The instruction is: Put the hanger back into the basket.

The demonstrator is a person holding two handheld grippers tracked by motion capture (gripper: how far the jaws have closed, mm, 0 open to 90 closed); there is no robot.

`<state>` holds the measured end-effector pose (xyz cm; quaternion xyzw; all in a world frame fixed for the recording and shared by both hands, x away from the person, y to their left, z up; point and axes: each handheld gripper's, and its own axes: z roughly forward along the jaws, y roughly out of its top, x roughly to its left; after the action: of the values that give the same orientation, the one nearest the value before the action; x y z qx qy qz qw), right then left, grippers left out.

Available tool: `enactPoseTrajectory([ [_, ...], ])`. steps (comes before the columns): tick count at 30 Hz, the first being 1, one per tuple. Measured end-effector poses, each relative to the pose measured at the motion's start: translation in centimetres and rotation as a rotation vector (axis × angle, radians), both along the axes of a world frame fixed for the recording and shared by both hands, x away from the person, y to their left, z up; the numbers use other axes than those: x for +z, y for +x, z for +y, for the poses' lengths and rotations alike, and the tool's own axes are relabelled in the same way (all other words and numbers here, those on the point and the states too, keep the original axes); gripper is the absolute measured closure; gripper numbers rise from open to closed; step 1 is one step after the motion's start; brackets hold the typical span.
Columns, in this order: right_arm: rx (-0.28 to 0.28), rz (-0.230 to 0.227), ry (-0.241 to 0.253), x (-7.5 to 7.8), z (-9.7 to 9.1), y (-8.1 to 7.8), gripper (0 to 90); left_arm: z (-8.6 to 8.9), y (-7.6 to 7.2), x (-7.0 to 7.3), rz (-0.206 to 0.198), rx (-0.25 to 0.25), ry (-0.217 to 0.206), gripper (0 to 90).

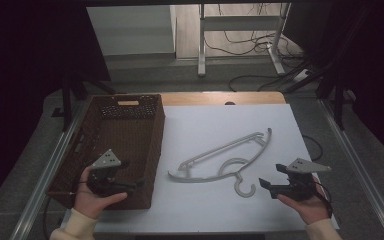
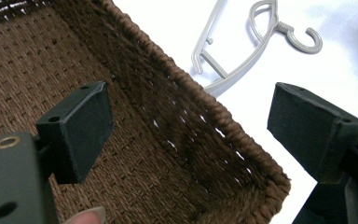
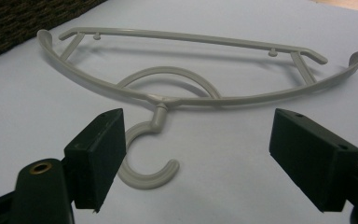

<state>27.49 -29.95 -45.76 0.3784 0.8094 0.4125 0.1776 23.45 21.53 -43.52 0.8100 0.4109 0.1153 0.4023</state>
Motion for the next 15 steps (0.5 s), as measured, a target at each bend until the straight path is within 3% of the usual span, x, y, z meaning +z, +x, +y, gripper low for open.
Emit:
enactPoseTrajectory([
  [15,-0.022,0.012,-0.031,-0.08,-0.23,0.2,21.3,-0.03,0.29,-0.02,0.004,-0.006,0.008,14.6],
])
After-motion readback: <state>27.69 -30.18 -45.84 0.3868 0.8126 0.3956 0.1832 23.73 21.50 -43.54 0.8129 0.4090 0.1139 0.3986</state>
